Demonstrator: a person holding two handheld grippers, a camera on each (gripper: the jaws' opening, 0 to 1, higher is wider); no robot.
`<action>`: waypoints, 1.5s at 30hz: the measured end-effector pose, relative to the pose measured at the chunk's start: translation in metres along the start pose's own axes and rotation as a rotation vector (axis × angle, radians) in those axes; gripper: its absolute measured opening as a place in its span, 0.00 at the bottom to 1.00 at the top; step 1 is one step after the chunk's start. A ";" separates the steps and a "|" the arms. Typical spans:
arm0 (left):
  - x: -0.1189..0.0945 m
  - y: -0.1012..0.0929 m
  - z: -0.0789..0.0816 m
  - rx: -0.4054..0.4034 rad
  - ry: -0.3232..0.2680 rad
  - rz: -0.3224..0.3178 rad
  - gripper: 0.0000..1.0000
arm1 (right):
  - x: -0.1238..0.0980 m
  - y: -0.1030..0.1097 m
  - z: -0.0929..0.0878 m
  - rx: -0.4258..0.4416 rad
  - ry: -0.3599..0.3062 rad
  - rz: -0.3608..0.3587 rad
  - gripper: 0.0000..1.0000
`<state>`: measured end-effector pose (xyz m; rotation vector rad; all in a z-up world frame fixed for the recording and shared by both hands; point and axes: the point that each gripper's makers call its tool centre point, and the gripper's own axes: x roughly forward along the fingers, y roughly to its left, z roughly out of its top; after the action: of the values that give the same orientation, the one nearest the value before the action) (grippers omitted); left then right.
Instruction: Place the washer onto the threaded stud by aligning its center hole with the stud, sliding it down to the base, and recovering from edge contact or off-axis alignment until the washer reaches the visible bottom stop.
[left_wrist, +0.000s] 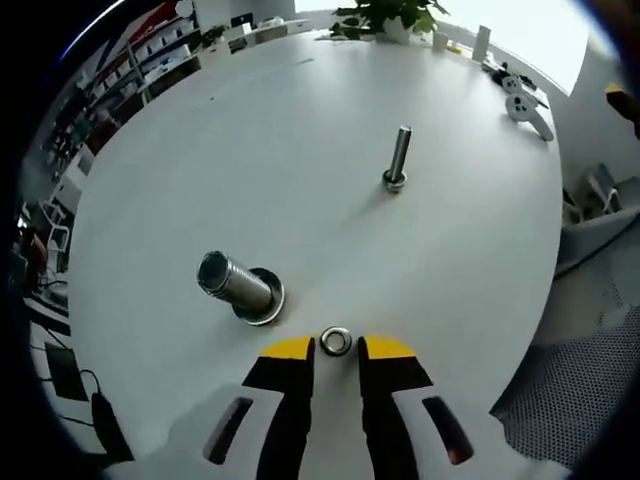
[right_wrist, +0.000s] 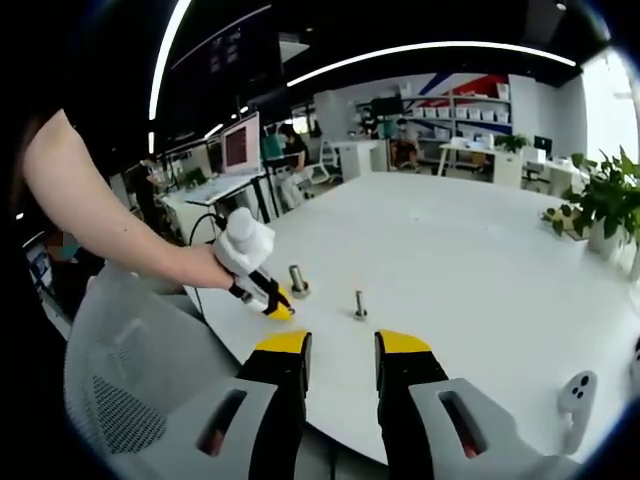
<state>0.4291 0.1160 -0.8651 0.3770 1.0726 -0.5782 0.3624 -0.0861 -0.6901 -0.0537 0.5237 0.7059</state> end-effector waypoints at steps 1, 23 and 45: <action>0.000 0.000 0.000 0.001 0.001 0.000 0.15 | 0.000 0.000 0.000 -0.002 0.000 -0.001 0.28; -0.001 -0.007 0.000 0.079 0.115 -0.040 0.10 | 0.000 0.000 0.000 -0.003 0.002 -0.004 0.27; -0.003 -0.007 -0.002 0.097 0.108 -0.035 0.09 | -0.001 -0.001 0.001 0.005 -0.007 -0.004 0.27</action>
<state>0.4223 0.1123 -0.8636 0.4799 1.1586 -0.6483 0.3629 -0.0867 -0.6888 -0.0476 0.5187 0.7005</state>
